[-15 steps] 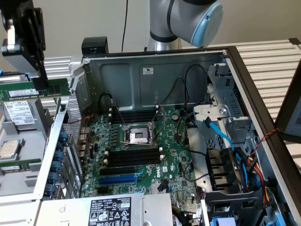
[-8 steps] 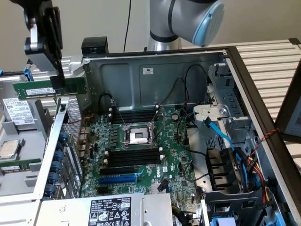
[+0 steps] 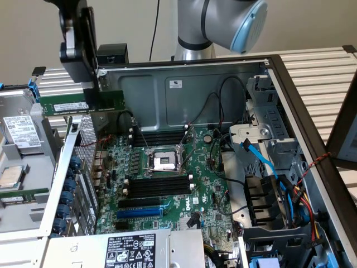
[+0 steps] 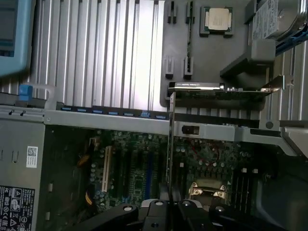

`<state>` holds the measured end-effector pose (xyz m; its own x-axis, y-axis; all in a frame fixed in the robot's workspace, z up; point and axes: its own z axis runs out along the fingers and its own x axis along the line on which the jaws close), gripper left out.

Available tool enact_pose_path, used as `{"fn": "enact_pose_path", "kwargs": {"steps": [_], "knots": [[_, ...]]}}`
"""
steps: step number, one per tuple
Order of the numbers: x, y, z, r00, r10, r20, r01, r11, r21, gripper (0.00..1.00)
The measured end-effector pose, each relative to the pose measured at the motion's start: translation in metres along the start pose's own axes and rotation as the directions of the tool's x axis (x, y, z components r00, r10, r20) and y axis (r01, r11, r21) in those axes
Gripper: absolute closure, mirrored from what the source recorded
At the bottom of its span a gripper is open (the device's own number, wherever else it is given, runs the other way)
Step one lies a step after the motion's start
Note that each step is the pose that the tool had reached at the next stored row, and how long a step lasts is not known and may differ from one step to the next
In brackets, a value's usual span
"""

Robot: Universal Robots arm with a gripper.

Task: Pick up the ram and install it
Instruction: 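Pick up the ram and move it above insertion slot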

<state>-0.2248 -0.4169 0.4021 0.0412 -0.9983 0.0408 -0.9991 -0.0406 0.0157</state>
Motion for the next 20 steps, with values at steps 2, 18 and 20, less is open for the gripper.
{"fn": "enact_pose_path", "kwargs": {"steps": [2,18,20], "knots": [[0.000,-0.0091,0.0000,1.0000,0.000,0.0000,0.000,1.0000,0.0000,0.87],[0.003,-0.0820,0.0034,1.0000,0.000,0.0004,0.000,1.0000,-0.0005,0.87],[0.002,-0.0908,0.0056,1.0000,0.000,0.0005,0.000,1.0000,-0.0012,0.87]]}}
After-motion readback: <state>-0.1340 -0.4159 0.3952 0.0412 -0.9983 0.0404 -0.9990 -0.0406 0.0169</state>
